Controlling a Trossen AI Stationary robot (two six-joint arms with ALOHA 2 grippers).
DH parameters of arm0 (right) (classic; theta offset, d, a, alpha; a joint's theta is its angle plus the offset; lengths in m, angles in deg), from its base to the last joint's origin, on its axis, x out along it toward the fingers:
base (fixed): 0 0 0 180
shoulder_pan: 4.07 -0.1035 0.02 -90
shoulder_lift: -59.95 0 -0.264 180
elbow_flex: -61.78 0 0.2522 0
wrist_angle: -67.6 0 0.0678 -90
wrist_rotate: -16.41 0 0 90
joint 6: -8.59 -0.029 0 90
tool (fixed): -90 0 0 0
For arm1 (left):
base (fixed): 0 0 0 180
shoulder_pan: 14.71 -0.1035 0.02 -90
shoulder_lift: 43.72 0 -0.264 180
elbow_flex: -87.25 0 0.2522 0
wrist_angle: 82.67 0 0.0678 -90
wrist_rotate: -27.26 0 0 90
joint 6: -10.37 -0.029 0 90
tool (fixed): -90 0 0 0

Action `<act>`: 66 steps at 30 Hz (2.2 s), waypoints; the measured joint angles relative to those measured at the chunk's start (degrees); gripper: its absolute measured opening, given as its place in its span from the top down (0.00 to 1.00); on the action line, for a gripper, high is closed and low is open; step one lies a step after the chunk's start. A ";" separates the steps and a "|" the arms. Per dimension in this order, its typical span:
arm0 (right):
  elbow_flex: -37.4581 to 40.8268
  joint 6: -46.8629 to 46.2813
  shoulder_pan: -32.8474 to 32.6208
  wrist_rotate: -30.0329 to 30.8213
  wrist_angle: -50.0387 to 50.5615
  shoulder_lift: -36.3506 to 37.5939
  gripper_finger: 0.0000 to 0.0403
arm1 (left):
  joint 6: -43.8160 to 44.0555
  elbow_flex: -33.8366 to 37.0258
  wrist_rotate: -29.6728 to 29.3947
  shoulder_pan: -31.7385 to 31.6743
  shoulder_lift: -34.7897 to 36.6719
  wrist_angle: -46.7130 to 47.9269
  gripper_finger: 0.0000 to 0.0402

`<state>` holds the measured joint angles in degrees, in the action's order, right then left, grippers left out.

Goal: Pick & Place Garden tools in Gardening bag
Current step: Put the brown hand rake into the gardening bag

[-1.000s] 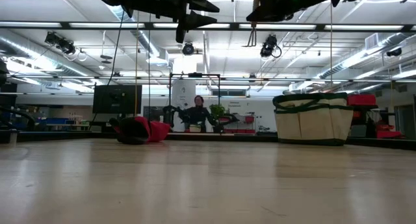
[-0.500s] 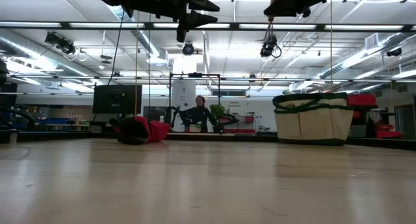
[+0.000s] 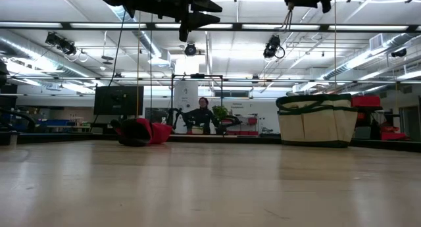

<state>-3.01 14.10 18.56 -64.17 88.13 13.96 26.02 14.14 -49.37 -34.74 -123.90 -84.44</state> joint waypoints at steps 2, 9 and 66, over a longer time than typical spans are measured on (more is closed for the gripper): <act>0.00 -0.56 0.28 0.02 0.73 1.08 0.82 | 0.00 0.00 0.00 0.00 0.00 -0.02 0.65; 0.00 -0.62 1.37 4.65 5.16 4.10 0.82 | -0.47 0.00 0.00 0.00 0.00 -0.01 0.65; 28.83 -8.10 23.44 13.47 -4.69 12.72 0.82 | -0.42 0.00 -0.02 0.00 0.00 -0.07 0.65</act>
<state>25.82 5.99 41.99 -50.70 83.44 26.68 25.60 14.14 -49.39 -34.74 -123.90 -84.50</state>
